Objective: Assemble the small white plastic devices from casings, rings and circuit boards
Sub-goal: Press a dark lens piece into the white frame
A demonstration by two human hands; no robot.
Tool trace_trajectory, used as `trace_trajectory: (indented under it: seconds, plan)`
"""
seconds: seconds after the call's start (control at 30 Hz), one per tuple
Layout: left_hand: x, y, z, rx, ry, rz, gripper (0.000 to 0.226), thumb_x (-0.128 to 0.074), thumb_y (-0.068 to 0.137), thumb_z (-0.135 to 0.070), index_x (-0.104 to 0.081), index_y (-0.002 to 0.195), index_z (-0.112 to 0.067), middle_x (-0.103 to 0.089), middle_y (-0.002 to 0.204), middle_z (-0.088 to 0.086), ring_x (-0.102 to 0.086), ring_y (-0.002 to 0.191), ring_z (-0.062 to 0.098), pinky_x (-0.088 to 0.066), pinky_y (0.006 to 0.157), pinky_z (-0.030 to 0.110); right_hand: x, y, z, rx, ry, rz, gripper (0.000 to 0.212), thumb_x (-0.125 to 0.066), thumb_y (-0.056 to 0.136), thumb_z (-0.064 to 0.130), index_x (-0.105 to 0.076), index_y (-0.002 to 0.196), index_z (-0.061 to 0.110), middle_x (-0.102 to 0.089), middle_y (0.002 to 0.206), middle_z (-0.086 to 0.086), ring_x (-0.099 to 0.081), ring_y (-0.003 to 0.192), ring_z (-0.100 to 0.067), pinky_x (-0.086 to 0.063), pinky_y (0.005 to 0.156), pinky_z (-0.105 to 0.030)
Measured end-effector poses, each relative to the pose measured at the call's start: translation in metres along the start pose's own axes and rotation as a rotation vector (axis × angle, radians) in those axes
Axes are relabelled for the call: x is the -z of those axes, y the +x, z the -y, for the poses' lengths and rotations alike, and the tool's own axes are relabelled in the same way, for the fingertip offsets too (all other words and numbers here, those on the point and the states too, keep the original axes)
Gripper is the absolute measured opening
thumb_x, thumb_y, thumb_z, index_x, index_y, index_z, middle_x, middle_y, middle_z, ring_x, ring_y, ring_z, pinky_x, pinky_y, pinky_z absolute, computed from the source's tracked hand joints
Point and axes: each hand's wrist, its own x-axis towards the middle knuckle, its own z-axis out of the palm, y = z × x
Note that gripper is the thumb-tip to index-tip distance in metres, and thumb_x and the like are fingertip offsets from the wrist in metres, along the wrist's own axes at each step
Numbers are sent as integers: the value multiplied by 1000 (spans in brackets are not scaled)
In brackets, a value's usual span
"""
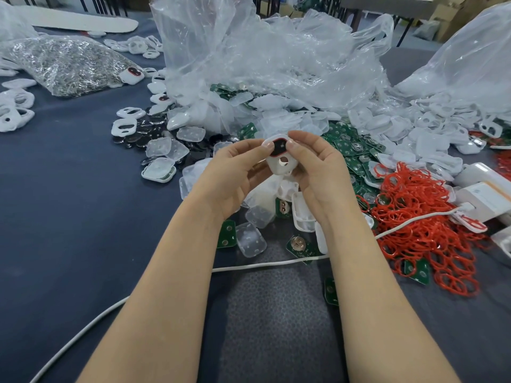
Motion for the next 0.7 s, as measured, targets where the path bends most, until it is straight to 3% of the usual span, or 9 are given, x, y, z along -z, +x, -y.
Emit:
trace_trajectory:
  seconds: [0.13, 0.4, 0.57, 0.7]
  plan:
    - [1, -2, -4, 52, -66, 49, 9, -58, 91, -3, -67, 92, -2, -73, 81, 8, -70, 71, 16, -59, 70, 23, -1, -2, 3, -73, 165, 73, 15, -54, 92, 1, -64, 91, 12, -70, 74, 0, -63, 67, -10, -49, 59, -18]
    - [4, -4, -4, 146, -95, 117, 30, -67, 70, -18, -67, 98, -8, -72, 84, 5, -69, 74, 12, -57, 65, 19, 1, -2, 5, -176, 350, 173, 13, -50, 93, 6, -63, 91, 5, -70, 81, -4, -66, 75, -13, -54, 70, -21]
    - [5, -4, -3, 142, -113, 146, 30, -67, 69, -21, -68, 96, -7, -73, 84, 4, -69, 75, 11, -57, 70, 19, -5, -6, 1, -214, 526, 220, 15, -56, 77, 11, -71, 78, 7, -71, 78, -5, -67, 74, -13, -54, 71, -21]
    - [4, -4, -4, 125, -117, 144, 29, -66, 70, -21, -68, 96, -7, -73, 83, 3, -69, 74, 11, -57, 70, 19, -5, -5, 2, -234, 512, 182, 16, -58, 76, 11, -73, 73, 9, -71, 77, -4, -67, 72, -12, -54, 69, -20]
